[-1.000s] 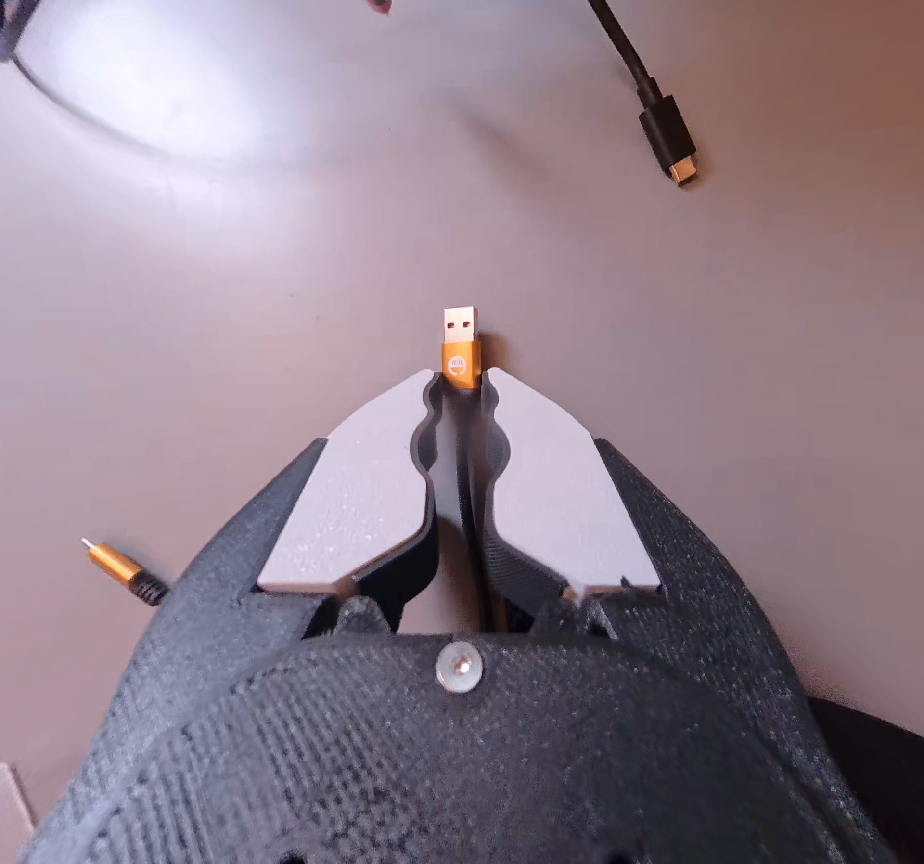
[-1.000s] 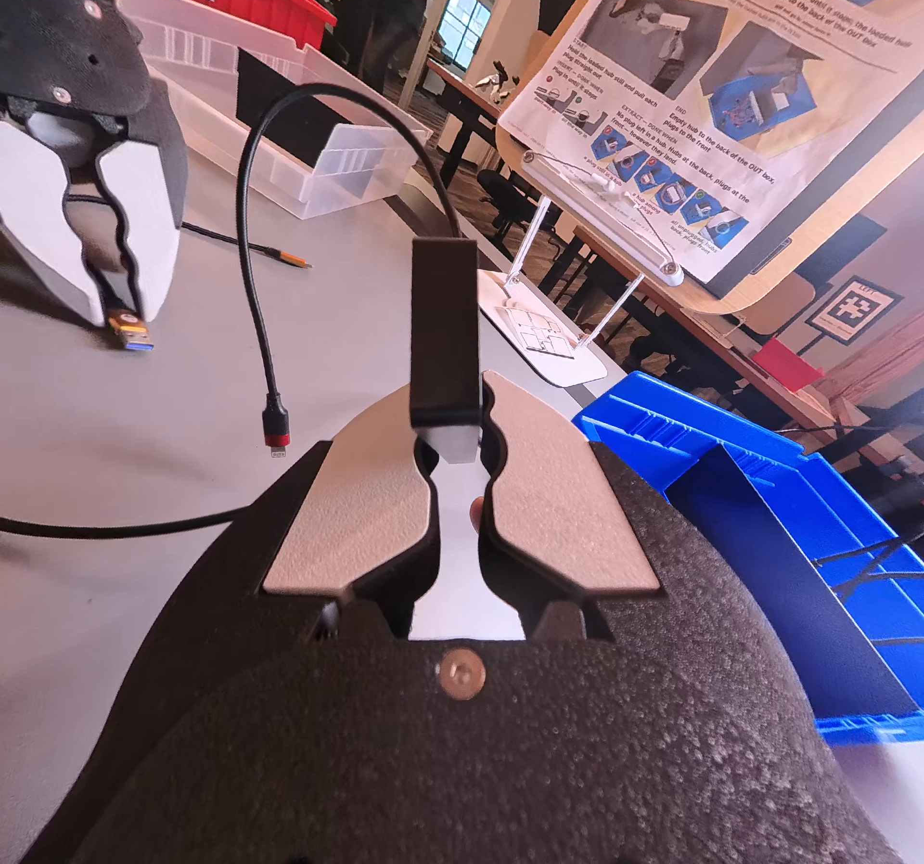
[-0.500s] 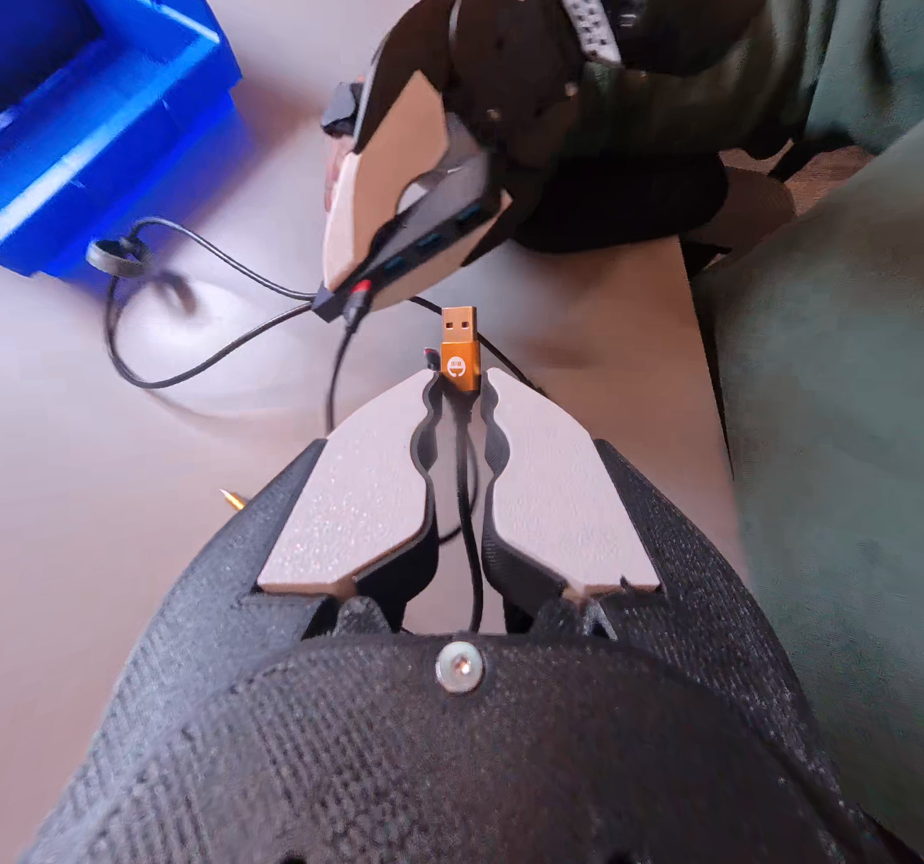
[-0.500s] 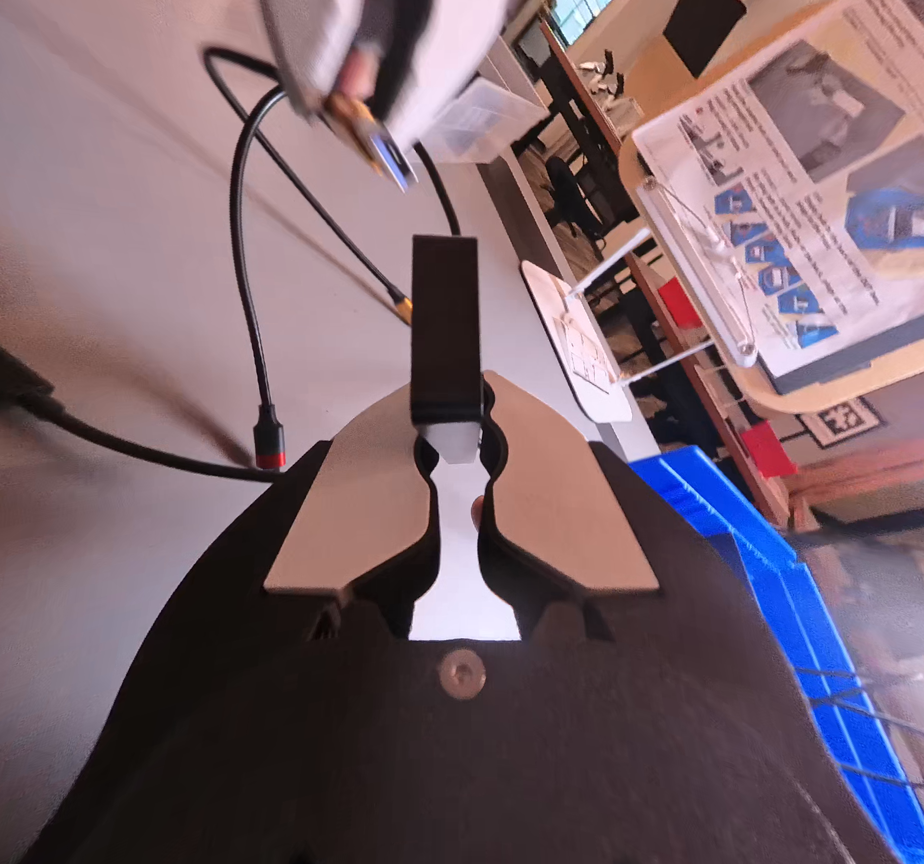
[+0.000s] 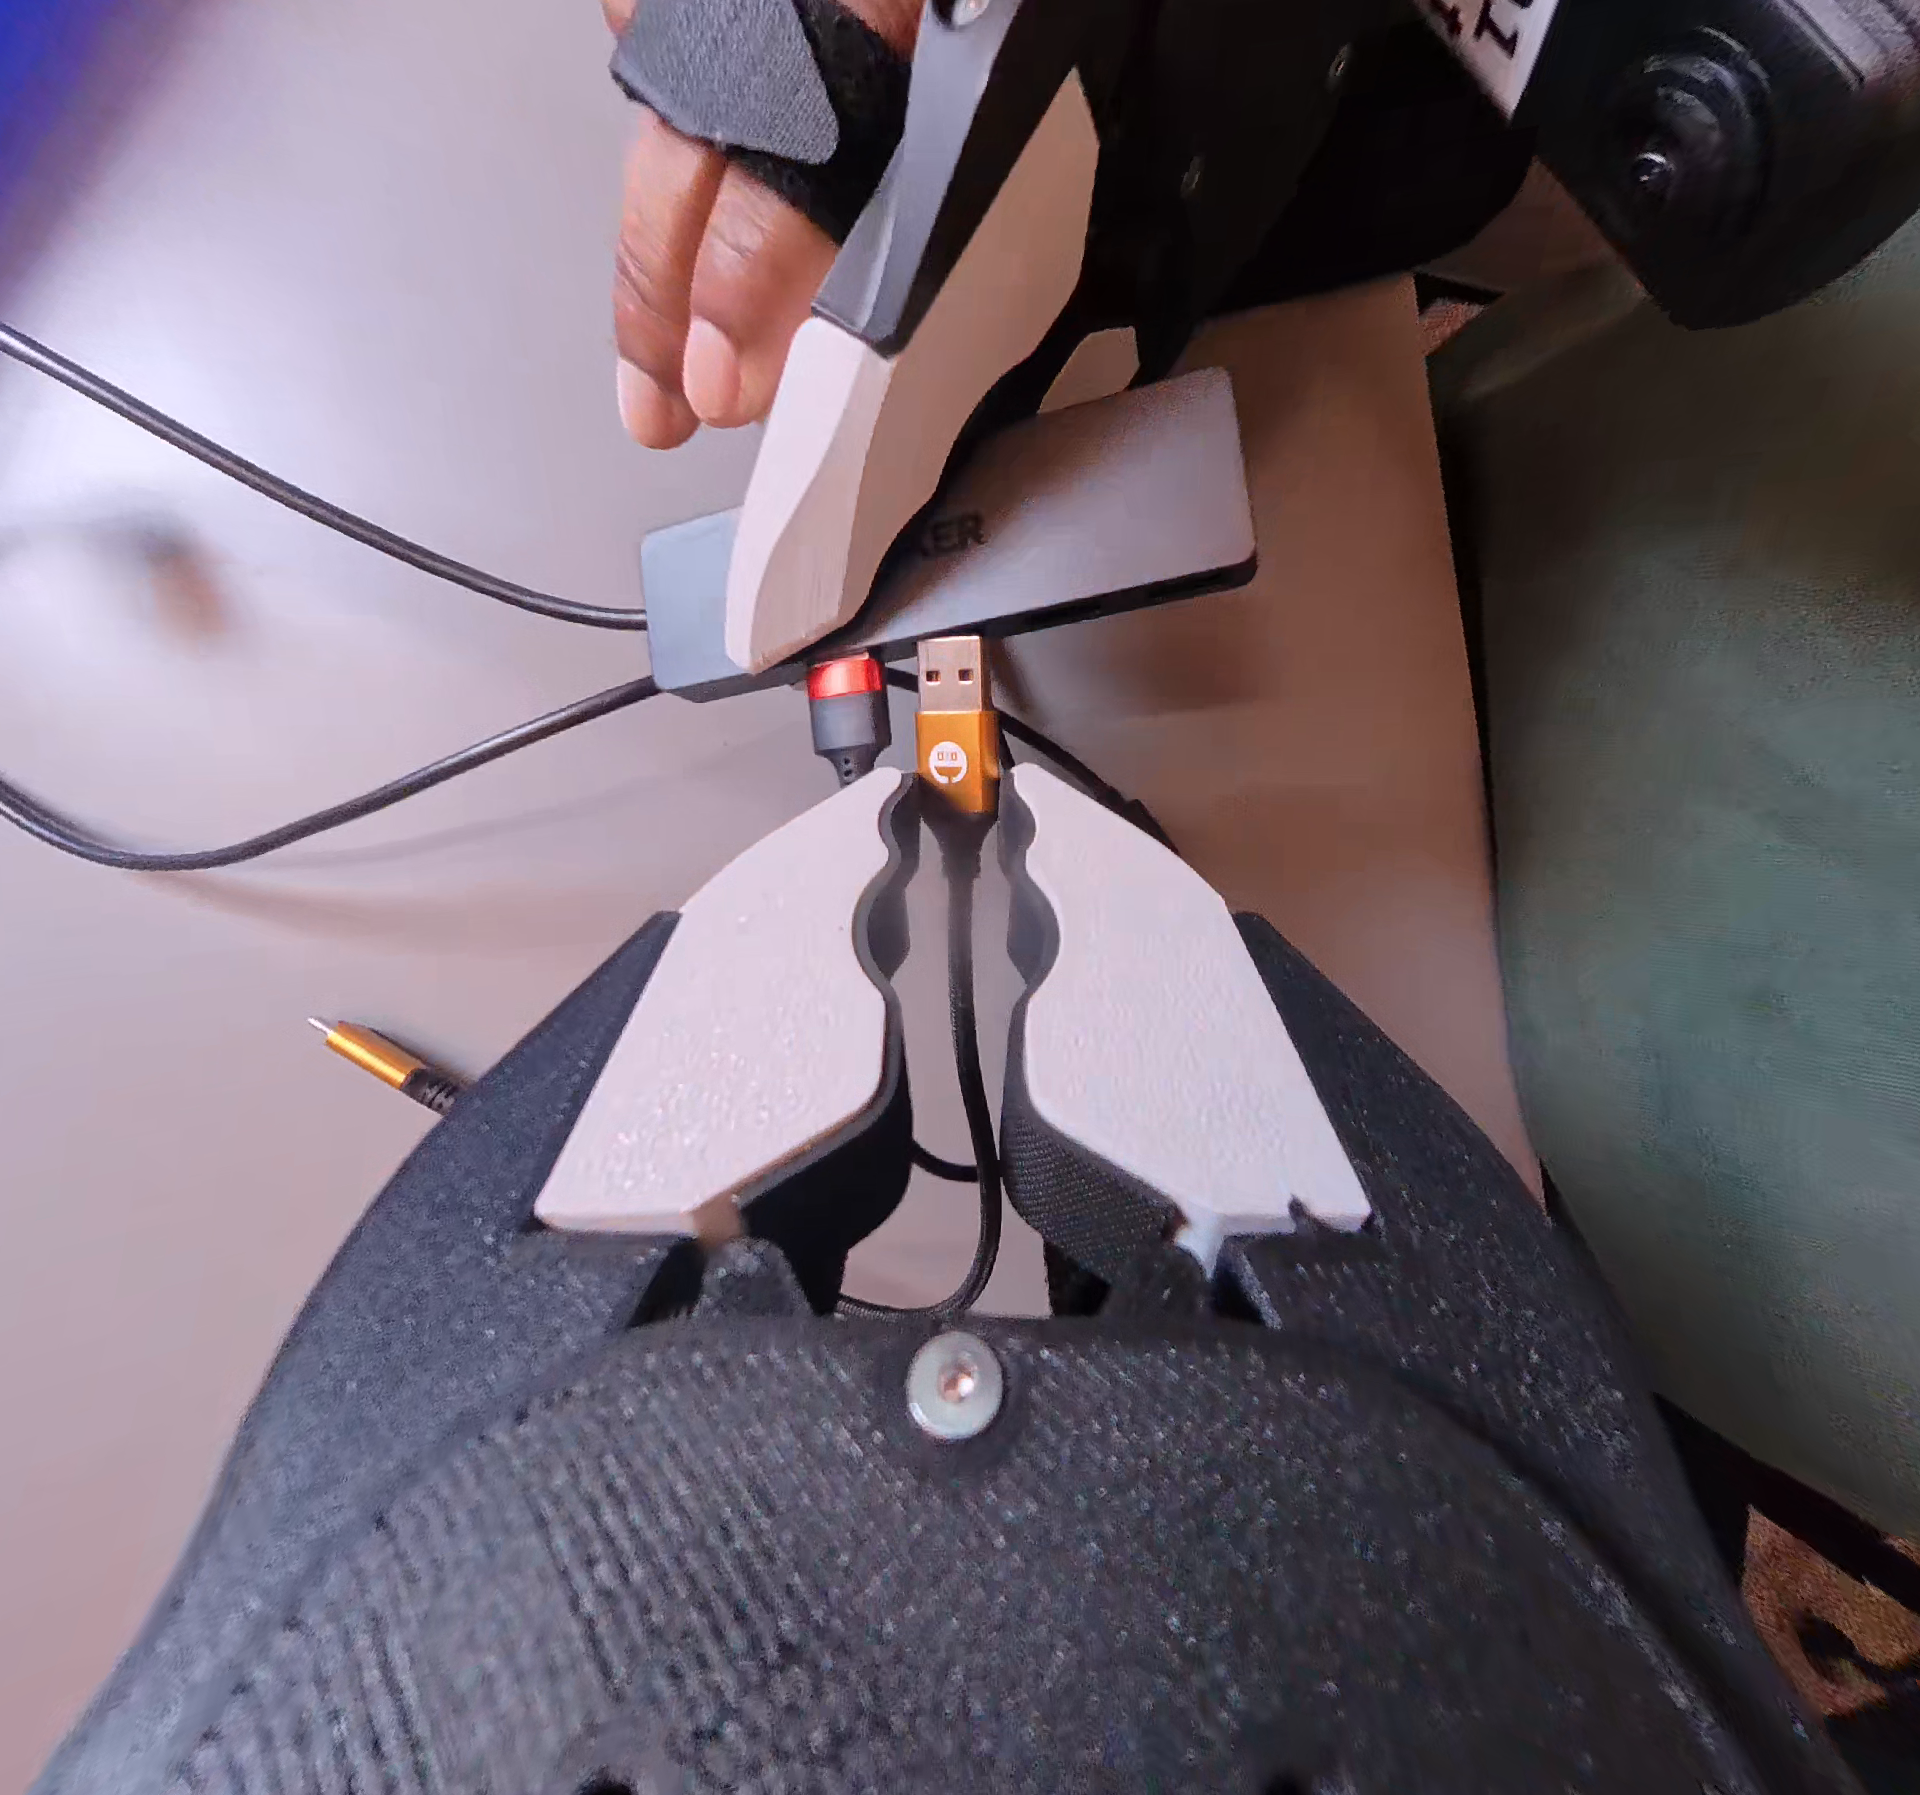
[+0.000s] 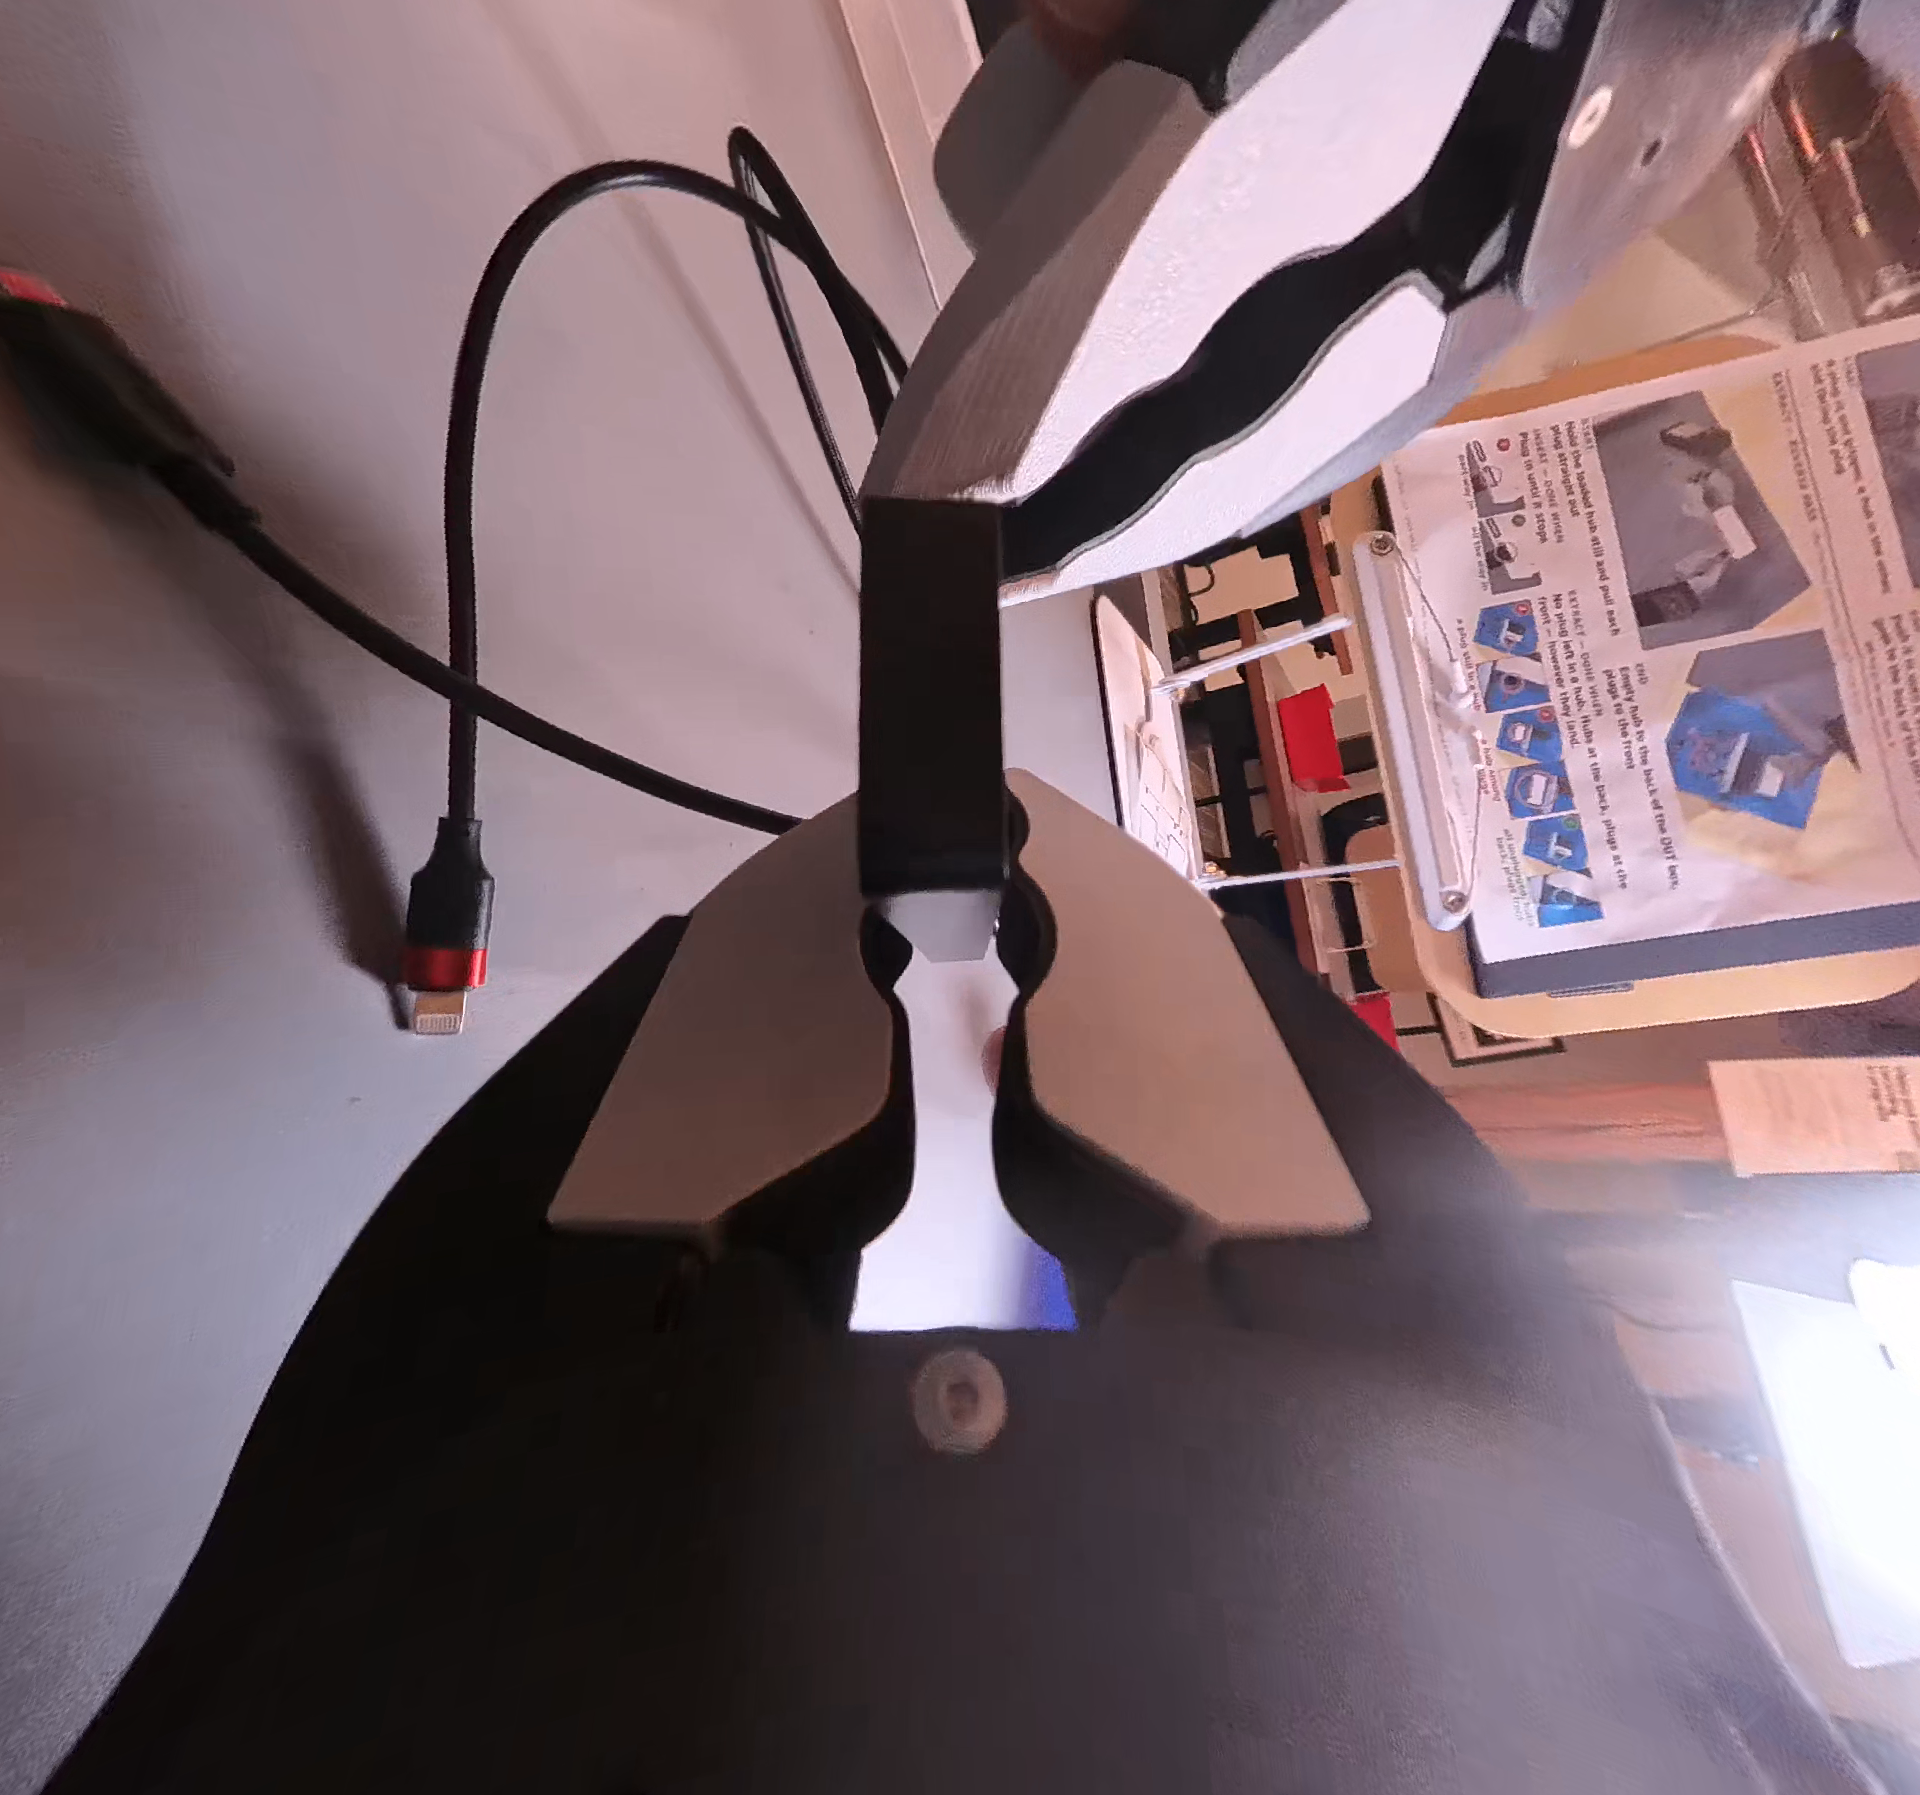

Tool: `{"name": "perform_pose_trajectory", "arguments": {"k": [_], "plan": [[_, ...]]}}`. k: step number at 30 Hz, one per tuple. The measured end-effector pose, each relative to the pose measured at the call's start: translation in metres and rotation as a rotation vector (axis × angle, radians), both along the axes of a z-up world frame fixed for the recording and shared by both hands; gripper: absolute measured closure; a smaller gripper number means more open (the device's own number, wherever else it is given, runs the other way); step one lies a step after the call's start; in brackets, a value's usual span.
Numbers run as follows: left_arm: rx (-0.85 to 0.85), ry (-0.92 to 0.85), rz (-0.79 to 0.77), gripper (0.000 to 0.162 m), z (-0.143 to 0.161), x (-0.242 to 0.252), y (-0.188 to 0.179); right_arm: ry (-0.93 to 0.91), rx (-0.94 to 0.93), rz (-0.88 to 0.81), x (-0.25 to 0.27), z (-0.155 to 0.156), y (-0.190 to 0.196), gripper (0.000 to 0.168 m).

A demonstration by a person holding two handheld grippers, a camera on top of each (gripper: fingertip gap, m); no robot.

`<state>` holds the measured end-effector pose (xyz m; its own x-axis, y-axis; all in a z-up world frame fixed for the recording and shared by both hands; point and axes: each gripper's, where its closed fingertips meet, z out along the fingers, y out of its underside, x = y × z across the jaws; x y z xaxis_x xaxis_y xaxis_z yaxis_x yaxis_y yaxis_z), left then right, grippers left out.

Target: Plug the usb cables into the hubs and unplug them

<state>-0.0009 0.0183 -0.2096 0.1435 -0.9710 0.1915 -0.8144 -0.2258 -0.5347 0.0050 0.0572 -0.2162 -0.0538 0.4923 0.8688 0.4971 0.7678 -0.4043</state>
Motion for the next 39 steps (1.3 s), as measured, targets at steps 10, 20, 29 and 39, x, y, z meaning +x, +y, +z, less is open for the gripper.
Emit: {"name": "perform_pose_trajectory", "arguments": {"k": [10, 20, 29, 39], "plan": [[0.064, 0.107, -0.046, 0.148, -0.006, 0.002, 0.003, -0.088, 0.086, -0.062, -0.001, -0.009, 0.003, 0.156], [0.082, 0.08, 0.054, 0.148, -0.011, 0.005, 0.011, -0.116, 0.063, -0.179, -0.002, -0.014, 0.013, 0.156], [0.167, 0.046, 0.016, 0.148, -0.007, 0.01, 0.016, -0.11, 0.057, -0.209, -0.002, -0.012, 0.017, 0.156], [0.418, -0.141, 0.197, 0.119, 0.016, -0.021, 0.031, 0.046, 0.197, -0.21, 0.009, 0.024, 0.028, 0.156]]}}
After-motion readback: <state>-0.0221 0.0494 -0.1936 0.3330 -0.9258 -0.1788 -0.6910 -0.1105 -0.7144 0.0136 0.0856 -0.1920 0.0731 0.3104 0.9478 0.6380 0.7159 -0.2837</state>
